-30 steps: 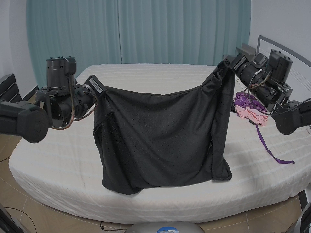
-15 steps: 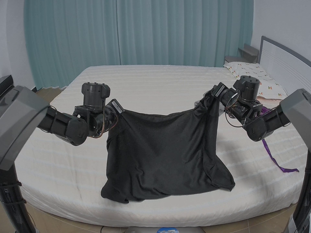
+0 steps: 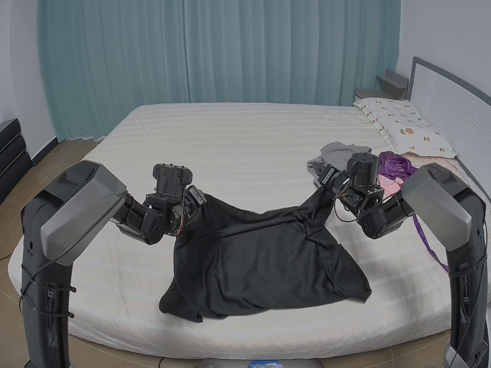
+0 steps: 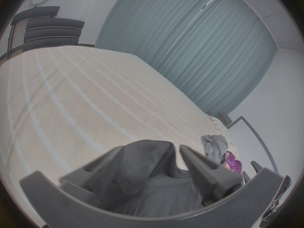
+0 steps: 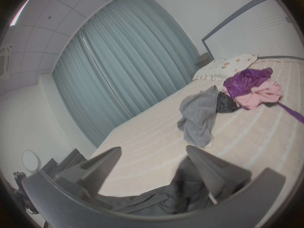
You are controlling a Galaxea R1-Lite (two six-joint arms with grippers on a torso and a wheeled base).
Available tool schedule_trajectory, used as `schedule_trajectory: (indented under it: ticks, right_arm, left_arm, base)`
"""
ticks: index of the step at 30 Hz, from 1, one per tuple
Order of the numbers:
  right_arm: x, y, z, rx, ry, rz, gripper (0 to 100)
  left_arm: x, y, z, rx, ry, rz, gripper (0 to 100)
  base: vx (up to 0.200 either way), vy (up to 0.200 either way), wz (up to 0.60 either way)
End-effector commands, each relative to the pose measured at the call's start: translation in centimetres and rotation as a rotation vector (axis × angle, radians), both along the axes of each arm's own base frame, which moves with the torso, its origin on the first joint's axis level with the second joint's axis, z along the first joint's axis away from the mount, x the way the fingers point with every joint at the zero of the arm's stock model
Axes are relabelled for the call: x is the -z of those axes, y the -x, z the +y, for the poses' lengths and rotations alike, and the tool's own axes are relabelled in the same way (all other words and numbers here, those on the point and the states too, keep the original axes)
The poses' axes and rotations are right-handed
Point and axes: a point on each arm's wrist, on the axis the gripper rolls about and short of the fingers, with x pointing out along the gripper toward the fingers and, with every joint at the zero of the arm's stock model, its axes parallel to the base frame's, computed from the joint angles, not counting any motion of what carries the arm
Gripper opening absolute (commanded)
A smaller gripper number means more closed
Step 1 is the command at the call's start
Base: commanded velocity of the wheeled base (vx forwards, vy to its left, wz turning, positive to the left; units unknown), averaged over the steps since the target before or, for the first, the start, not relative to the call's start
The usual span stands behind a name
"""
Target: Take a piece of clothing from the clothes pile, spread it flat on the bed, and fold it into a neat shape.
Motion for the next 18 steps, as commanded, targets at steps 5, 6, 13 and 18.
schedule_trajectory:
  ticks: [5, 6, 13, 18]
  right_arm:
    - [4.3, -2.4, -1.0, 0.035, 0.013, 0.036, 100]
    - [3.8, -2.7, -1.2, 0.045, 0.003, 0.015, 100]
    - [3.1, -1.2, -2.8, 0.079, 0.019, 0.065, 100]
    - [4.2, 1.7, -2.9, -0.024, 0.037, 0.179, 100]
  left_arm:
    - [3.9, -2.5, 0.9, -0.044, -0.018, 0.027, 100]
    - [3.6, -2.7, 1.0, -0.051, -0.014, 0.017, 100]
    - [2.1, -3.0, 3.1, -0.165, 0.024, -0.009, 100]
    - [1.0, -0.1, 4.1, -0.147, 0.033, 0.051, 100]
  base:
    - [0.000, 0.000, 0.00]
    - [0.000, 0.000, 0.00]
    - [0.000, 0.000, 0.00]
    - [0.000, 0.000, 0.00]
